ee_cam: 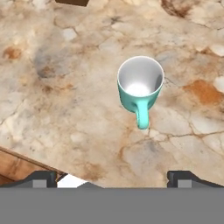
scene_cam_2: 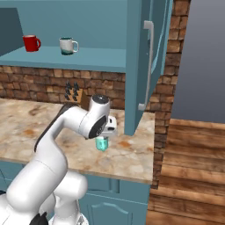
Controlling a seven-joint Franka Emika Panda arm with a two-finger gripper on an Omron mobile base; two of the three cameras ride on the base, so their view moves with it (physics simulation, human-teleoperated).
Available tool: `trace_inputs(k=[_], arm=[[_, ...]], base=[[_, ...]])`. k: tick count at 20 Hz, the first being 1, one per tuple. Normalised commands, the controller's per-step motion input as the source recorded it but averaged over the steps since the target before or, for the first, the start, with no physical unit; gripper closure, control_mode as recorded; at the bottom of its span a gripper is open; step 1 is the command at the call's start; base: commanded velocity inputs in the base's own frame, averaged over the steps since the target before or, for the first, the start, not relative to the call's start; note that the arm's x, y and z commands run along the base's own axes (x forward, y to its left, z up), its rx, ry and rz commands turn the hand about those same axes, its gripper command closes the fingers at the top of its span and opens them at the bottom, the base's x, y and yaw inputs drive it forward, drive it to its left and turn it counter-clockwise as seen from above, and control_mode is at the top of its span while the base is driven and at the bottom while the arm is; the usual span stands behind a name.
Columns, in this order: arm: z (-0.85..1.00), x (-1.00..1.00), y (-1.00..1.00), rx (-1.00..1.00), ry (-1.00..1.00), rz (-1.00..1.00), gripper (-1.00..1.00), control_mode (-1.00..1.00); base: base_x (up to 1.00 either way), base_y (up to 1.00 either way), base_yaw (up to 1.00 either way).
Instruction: Pick the mug on the counter and place it in the cabinet with the handle facing the right, like the mugs already inside.
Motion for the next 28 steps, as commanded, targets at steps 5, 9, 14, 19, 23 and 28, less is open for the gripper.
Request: trace_inputs(k=[5, 9, 14, 19, 23, 28], arm=[[-0.18, 0.1, -0.06, 0.0, 0.0, 0.0, -1.0, -1.0], [-0.17, 0.12, -0.03, 0.0, 0.0, 0.0, -1.0, -1.0], [-0.14, 0.12, 0.0, 0.0, 0.0, 0.0, -1.0, -1.0], [-0.17, 0.12, 0.0, 0.0, 0.0, 0.0, -1.0, -1.0], [-0.18, 0.13, 0.0, 0.0, 0.0, 0.0, -1.0, -1.0], [-0.15, 0.09, 0.0, 0.0, 0.0, 0.0, -1.0, -1.0]], base=[[0.0, 0.0, 0.0], [0.0, 0.0, 0.0], [0.0, 0.0, 0.0], [0.0, 0.0, 0.0], [0.0, 0.0, 0.0], [0.0, 0.0, 0.0]])
